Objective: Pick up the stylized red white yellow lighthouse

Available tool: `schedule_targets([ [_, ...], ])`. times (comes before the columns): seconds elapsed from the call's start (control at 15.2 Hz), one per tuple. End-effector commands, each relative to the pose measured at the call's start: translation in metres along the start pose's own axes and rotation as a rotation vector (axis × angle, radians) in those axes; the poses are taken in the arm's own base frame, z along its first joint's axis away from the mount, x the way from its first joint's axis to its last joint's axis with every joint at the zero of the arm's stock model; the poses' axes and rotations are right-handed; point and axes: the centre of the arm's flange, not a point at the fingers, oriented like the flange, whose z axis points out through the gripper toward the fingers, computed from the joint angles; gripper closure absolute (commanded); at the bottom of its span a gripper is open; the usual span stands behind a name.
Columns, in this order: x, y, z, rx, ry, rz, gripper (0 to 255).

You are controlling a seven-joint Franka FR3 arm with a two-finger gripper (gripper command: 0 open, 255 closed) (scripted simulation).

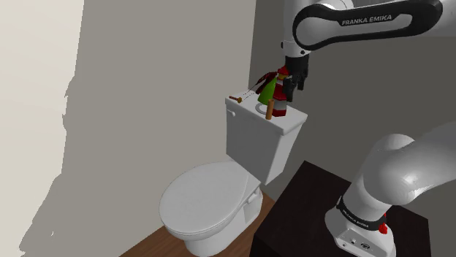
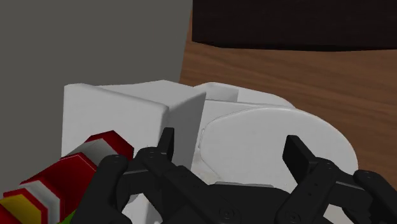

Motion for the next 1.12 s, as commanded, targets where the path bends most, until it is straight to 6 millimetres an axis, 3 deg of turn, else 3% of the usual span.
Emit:
schedule_targets([
  [0.0, 0.015, 0.016, 0.006, -0.041, 0.001, -0.005, 0],
  [1.06, 0.134, 0.140, 0.023, -0.354, 0.003, -0.030, 0],
])
